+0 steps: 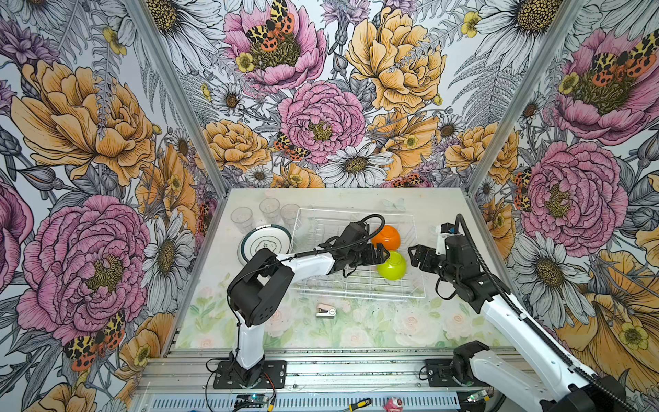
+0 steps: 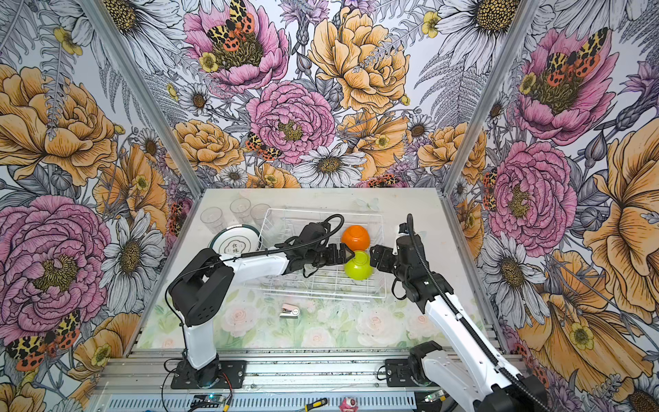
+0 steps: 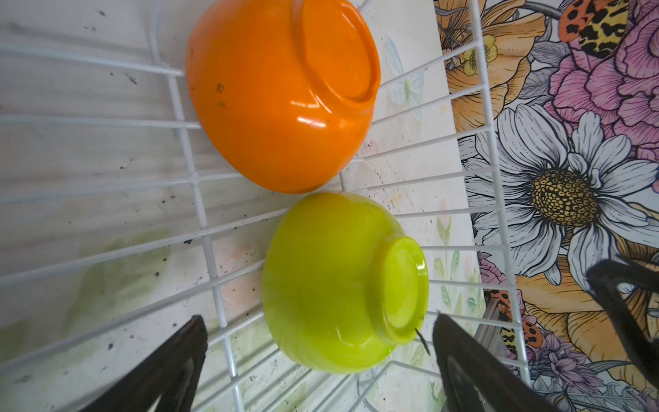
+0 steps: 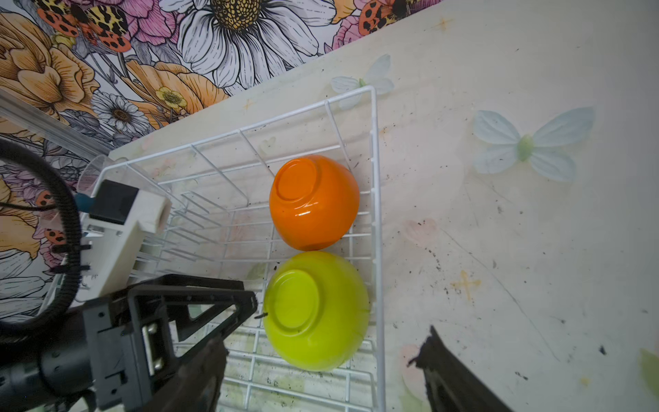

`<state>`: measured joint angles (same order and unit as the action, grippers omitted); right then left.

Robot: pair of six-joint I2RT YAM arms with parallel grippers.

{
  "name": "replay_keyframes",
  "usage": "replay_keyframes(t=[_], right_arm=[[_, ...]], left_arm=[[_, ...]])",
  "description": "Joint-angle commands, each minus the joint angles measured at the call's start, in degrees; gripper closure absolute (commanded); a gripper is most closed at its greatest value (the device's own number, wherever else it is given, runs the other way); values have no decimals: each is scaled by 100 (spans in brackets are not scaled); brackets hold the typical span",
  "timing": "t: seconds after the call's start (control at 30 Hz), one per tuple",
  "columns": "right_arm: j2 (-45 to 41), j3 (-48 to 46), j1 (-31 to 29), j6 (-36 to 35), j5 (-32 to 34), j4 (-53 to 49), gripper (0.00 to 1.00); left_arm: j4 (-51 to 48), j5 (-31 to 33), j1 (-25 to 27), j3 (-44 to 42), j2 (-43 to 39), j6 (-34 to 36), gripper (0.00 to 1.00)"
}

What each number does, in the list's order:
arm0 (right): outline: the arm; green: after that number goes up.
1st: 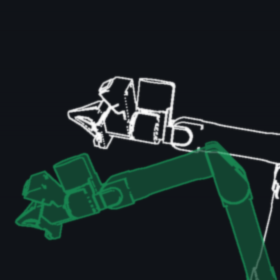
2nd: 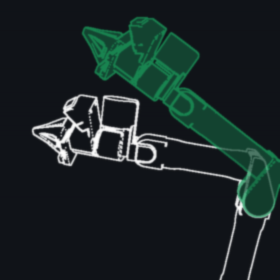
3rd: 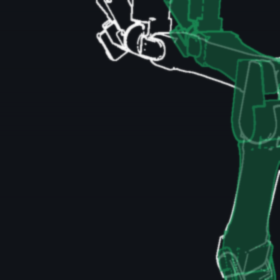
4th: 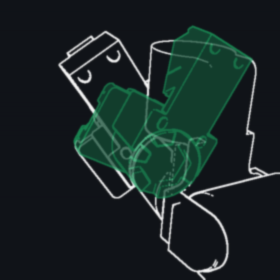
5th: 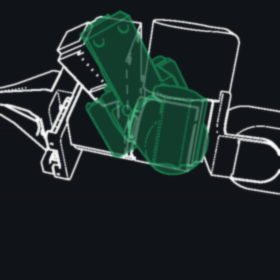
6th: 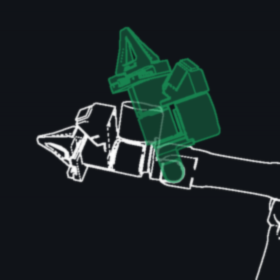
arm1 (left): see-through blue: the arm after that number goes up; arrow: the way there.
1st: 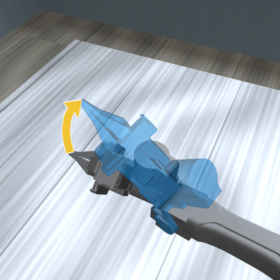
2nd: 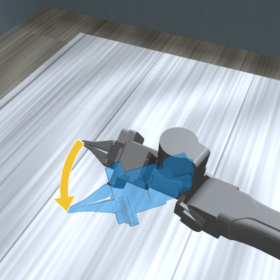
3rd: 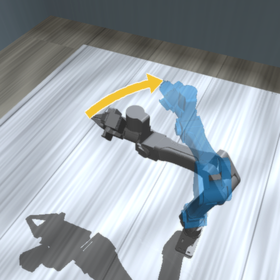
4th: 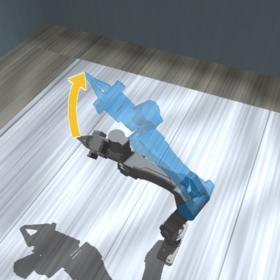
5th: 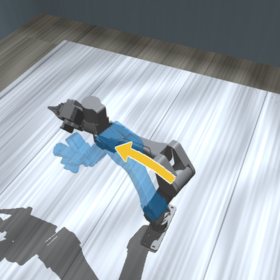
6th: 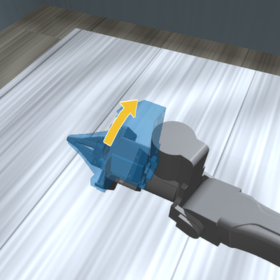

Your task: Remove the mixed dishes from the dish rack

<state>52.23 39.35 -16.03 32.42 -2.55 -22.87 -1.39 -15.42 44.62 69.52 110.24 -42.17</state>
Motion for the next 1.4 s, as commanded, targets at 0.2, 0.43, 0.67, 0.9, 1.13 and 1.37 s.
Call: replay_keyframes(t=[0.2, 0.43, 0.67, 0.9, 1.13, 1.37], right_arm=[[-467, -410, 50, 396, -214, 160, 14], [-481, -485, 72, 438, -220, 160, 14], [-419, -492, 74, 482, -224, 161, 14], [-397, -576, 79, 537, -215, 167, 15], [-432, -655, 84, 565, -177, 165, 15], [-485, -725, 83, 539, -124, 164, 15]], left_arm=[[710, -528, 157, 93, 391, -543, 1], [842, -533, 214, 89, 582, -739, 1], [924, -648, 244, 115, 691, -929, 1], [1229, -824, 248, 26, 763, -1227, 1], [2921, -969, 148, -530, 830, -2261, 1], [3496, -1139, 160, -624, 838, -2524, 1]])
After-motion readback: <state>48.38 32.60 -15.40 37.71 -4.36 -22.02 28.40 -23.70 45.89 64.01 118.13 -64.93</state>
